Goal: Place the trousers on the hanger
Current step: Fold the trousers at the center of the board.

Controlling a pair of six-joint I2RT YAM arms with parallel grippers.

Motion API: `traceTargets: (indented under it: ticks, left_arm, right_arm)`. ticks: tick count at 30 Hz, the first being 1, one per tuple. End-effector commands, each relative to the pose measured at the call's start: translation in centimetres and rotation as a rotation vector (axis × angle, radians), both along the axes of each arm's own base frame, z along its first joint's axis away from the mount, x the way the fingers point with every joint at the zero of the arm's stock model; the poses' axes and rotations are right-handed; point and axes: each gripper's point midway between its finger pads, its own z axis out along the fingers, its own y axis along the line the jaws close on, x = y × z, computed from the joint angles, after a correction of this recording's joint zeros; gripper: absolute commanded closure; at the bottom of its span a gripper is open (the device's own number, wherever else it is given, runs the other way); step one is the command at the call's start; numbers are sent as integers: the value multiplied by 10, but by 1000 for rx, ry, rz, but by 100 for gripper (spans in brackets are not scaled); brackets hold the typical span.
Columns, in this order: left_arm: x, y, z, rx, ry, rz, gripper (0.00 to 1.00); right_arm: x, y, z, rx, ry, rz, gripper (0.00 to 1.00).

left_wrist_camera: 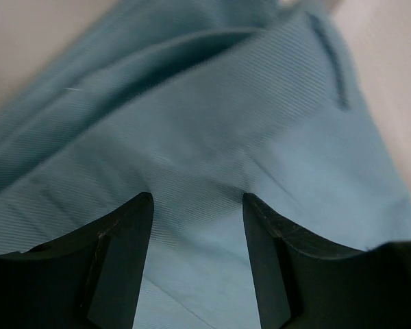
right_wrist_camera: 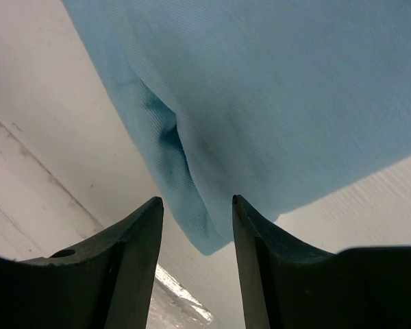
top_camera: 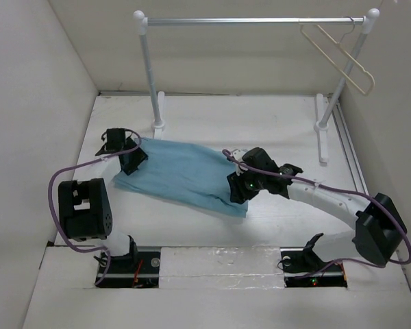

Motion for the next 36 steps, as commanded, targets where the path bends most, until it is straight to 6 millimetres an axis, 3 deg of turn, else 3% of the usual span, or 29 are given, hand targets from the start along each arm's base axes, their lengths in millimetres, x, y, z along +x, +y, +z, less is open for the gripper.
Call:
traceTargets:
  ticks: [1,4,5,7,11,13,15,17,18,19,20,21,22,23,25,26,27,29,31,32,33,34,36]
  left_arm:
    - [-21,31,-21,2,59,133,49]
    - [-41,42,-33,-11,91,194,50]
    - [-43,44,-28,-4,75,203,50]
    - [-53,48,-30,18,89,229,50]
    - [-60,58,-10,60,37,283,50]
    - [-59,59,6,63,0,286,51]
    - [-54,58,37,67,-90,262,51]
    - [-41,25,84,114,-237,104,52]
    - [-38,11,98,136,-273,57,53]
    - [-29,-7,124,138,-335,2,53]
    - [-28,-47,127,141,-343,-127,54]
    - [-26,-67,131,148,-350,-181,54]
    - [-19,-92,149,135,-388,-240,55]
    - [-23,-135,138,128,-361,-367,56]
    - [-21,-177,146,92,-383,-462,57]
    - [-22,-197,133,75,-354,-509,57]
    - [-35,-224,131,26,-346,-583,58]
    - [-45,-249,117,-12,-321,-625,59]
    - [-72,-279,102,-85,-290,-717,60]
    - [-101,-301,78,-134,-230,-794,60]
    - [-122,-313,68,-156,-202,-847,61]
    - [-122,-313,68,-156,-202,-847,61]
    - [-143,-323,55,-174,-165,-896,61]
  right_arm:
    - [6,-11,5,-2,-58,-60,50]
    - [6,-17,-17,-32,-48,-96,50]
    - [7,-17,-22,-36,-47,-104,52]
    - [5,-25,-41,-80,-21,-132,59]
    - [-4,-40,-65,-143,15,-158,78]
    - [-5,-50,-66,-179,-2,-170,78]
    - [-7,-63,-60,-208,-13,-172,63]
    - [-6,-76,-50,-214,-20,-184,45]
    - [-2,-77,-35,-191,-52,-178,40]
    - [2,-81,-26,-161,-52,-186,37]
    - [3,-85,-18,-147,-50,-192,36]
    - [10,-86,-1,-104,-95,-193,37]
    - [13,-85,8,-64,-98,-192,39]
    - [28,-91,17,-20,-132,-232,55]
    - [43,-86,27,63,-142,-214,79]
    - [60,-89,34,93,-167,-232,100]
    - [69,-87,36,97,-177,-216,100]
    - [97,-81,32,82,-167,-218,97]
    - [111,-69,29,100,-147,-197,79]
    - [142,-60,20,120,-134,-196,52]
    - [150,-61,18,128,-129,-202,51]
    - [152,-61,19,132,-137,-202,51]
    - [169,-63,8,145,-109,-233,51]
